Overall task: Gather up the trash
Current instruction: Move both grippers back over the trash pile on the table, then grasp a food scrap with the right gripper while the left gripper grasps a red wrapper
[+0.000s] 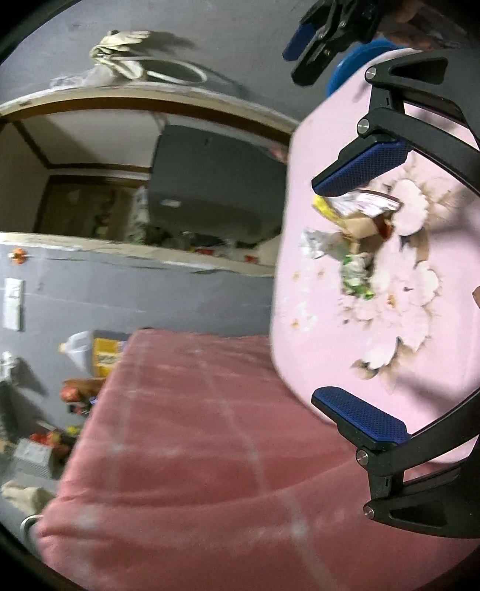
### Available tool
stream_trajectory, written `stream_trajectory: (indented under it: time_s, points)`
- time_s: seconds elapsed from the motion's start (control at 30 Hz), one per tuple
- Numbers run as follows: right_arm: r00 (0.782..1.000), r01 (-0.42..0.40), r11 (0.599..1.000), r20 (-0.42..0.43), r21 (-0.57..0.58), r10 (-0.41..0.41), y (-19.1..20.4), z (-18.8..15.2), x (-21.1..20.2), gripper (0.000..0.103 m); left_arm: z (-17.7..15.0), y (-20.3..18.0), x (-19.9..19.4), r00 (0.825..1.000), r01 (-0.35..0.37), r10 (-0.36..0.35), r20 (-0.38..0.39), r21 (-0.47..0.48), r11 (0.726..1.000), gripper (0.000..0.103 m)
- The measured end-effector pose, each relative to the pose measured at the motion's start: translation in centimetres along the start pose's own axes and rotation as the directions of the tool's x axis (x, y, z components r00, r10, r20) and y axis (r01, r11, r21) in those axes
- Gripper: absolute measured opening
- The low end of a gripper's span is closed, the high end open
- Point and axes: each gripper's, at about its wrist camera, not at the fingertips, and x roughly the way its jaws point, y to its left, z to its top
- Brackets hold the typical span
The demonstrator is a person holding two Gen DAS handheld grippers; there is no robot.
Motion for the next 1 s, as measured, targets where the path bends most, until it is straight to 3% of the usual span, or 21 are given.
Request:
stream_trajectory:
  time_s: [0.07,0.2,0.37,0.67,0.87,1.0]
  points:
    - [0.999,-0.009,1.000,-0.051,0.021,0.010,-0.4,-0.7,0.9,0.101,-0.4,0.2,0.7,0.999,0.018,-0.018,-0.038,-0.005,1.000,0.100]
    - [0.989,-0.032,0.999,-0.144,0.039,0.037,-0.9,-1.7,2.6,0.083,-0.7,0.2,2.2,0.992,0.071,-0.072,-0.105,-0.009,0.997,0.097]
    - [0.971,-0.079,0.996,-0.224,0.041,0.086,-0.5,-2.4,4.1,0.072,-0.8,-0.1,3.6,0.972,0.145,-0.145,-0.187,-0.014,0.989,0.066]
    - [0.922,-0.144,0.989,-0.359,0.034,0.146,0.4,-3.5,6.6,0.057,-0.8,-0.7,5.1,0.935,0.229,-0.234,-0.268,-0.049,0.972,0.034]
    - [0.893,-0.187,0.982,-0.413,0.018,0.177,1.3,-3.9,8.0,0.050,-0.5,-0.1,4.9,0.925,0.251,-0.264,-0.274,-0.083,0.964,0.018]
    - [0.868,-0.207,0.978,-0.455,0.029,0.197,1.5,-4.2,9.0,0.039,-0.3,-0.4,4.9,0.923,0.260,-0.270,-0.274,-0.074,0.963,0.013]
